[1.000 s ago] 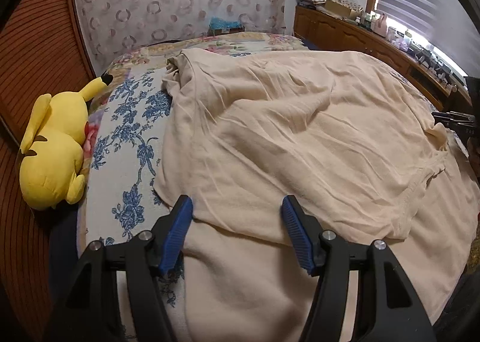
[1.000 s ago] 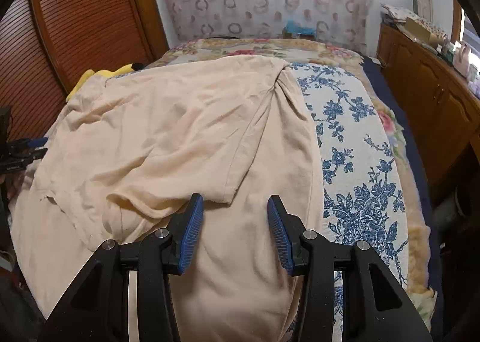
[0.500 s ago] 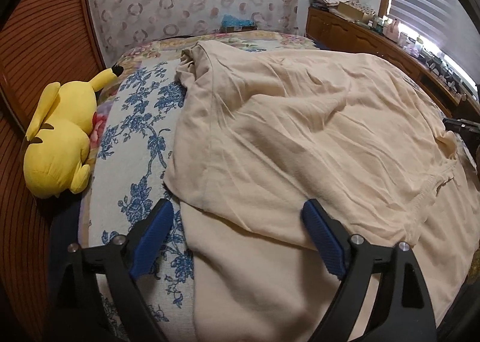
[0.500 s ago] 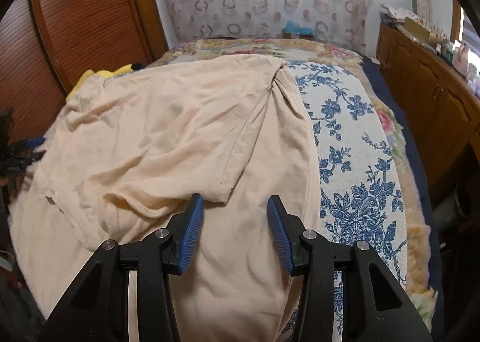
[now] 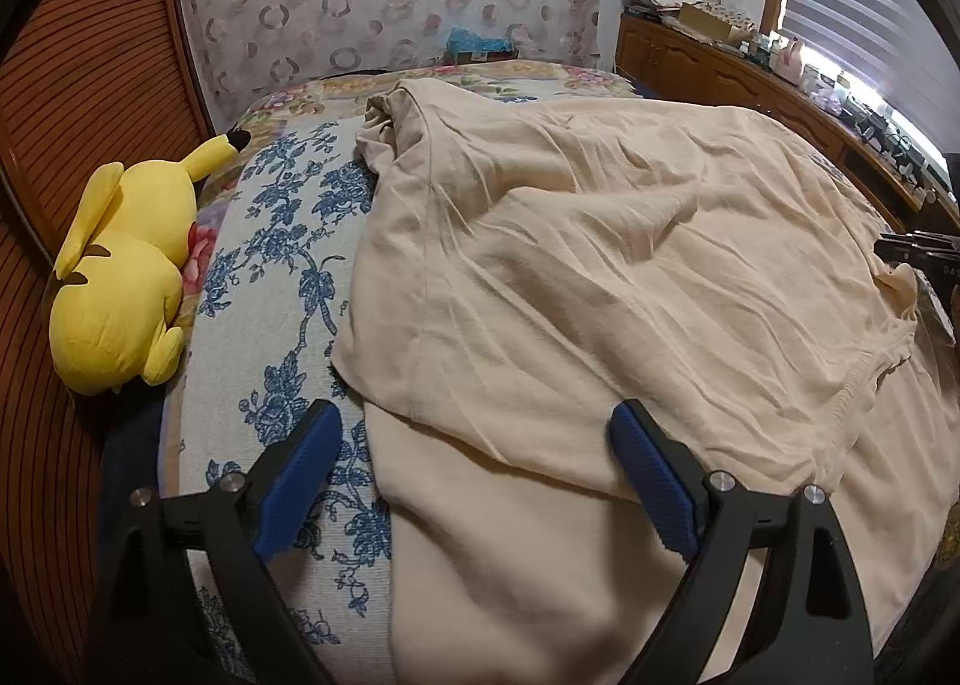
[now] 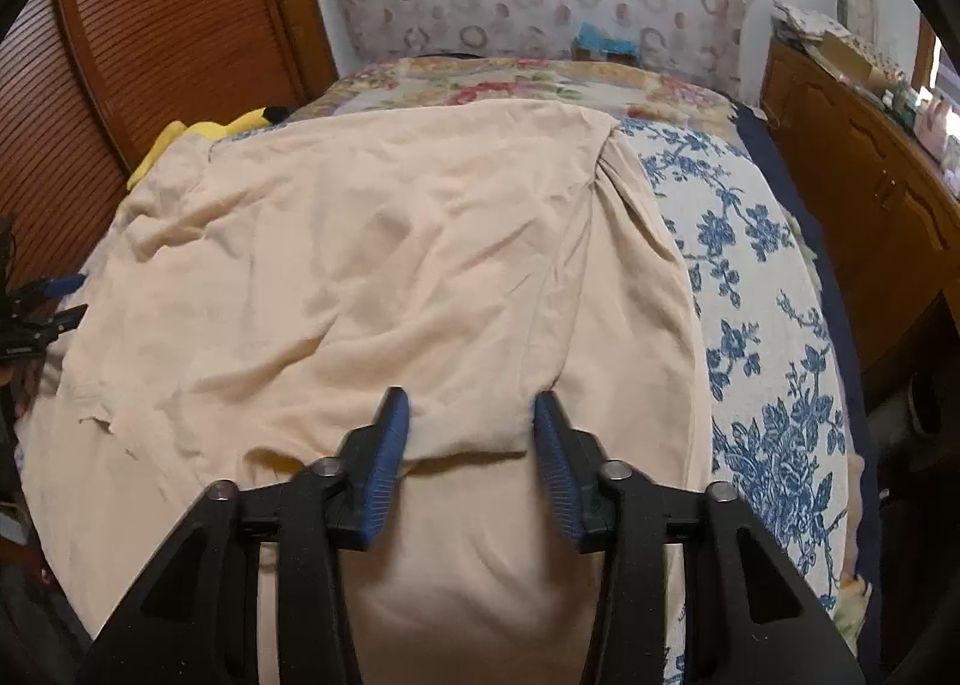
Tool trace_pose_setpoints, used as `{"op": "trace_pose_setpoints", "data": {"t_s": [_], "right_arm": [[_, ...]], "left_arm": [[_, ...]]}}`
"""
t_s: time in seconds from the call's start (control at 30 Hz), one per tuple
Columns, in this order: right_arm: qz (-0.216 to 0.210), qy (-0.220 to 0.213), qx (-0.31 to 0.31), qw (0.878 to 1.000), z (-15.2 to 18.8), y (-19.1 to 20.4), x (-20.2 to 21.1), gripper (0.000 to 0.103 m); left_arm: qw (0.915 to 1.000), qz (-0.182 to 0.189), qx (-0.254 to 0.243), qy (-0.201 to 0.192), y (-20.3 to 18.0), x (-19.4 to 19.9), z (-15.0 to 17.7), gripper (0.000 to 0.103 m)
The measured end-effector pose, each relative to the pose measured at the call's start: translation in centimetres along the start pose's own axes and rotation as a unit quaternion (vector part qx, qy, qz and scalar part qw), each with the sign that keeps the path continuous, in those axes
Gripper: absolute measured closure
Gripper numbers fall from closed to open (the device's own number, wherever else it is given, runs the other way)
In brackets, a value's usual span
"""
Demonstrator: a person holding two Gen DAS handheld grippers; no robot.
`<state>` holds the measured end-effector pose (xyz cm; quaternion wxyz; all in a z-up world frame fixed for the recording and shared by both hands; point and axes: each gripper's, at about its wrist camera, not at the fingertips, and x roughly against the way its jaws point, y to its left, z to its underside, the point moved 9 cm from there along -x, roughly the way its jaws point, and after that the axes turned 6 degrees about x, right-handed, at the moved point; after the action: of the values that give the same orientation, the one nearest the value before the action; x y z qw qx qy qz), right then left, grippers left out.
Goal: Fold small clothes
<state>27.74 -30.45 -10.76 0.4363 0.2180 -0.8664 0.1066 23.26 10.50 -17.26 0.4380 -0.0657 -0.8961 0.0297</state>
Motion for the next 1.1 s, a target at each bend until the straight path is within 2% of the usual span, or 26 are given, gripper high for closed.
{"op": "trace_pose_setpoints", "data": {"t_s": [0.03, 0.07, 0.33, 0.4, 0.47, 0.53, 0.7, 0.87, 1.03, 1.1], "right_arm": [[-0.003, -0.006, 0.009, 1.000, -0.1, 0.3, 0.2, 0.088], [0.000, -0.014, 0.020, 1.000, -0.3, 0.7, 0.5, 0.093], [0.024, -0.016, 0.037, 0.999, 0.7, 0.5, -0.1, 0.094], [0.022, -0.022, 0.035, 0.999, 0.8, 0.5, -0.1, 0.094], [0.022, -0.025, 0.036, 0.999, 0.8, 0.5, 0.0, 0.093], [0.020, -0.024, 0.034, 0.999, 0.9, 0.5, -0.1, 0.093], [0.023, -0.025, 0.036, 0.999, 1.1, 0.5, 0.1, 0.093], [0.030, -0.024, 0.043, 0.998, 1.1, 0.5, 0.2, 0.093], [0.025, -0.025, 0.039, 0.999, 1.0, 0.5, 0.2, 0.093], [0.025, -0.025, 0.039, 0.999, 1.0, 0.5, 0.2, 0.093]], "left_arm": [[1.0000, 0.000, 0.000, 0.000, 0.0, 0.0, 0.0, 0.011], [1.0000, 0.000, 0.000, 0.000, 0.0, 0.0, 0.0, 0.011], [0.9999, 0.012, 0.000, 0.008, 0.1, 0.2, 0.2, 0.013], [0.9996, 0.027, 0.009, 0.007, 0.2, 0.7, 0.2, 0.022], [0.9992, 0.036, 0.014, 0.005, 0.4, 1.2, 0.1, 0.035], [0.9992, 0.037, 0.015, 0.002, 0.5, 1.4, -0.1, 0.042], [0.9993, 0.027, 0.025, -0.010, 1.1, 1.4, -1.3, 0.044], [0.9991, -0.016, 0.028, -0.029, 2.6, 1.1, -3.1, 0.044], [0.9999, -0.012, 0.010, -0.001, 2.4, -0.4, -3.1, 0.044], [0.9999, -0.012, -0.003, 0.009, 2.1, -0.9, -2.8, 0.061]]}}
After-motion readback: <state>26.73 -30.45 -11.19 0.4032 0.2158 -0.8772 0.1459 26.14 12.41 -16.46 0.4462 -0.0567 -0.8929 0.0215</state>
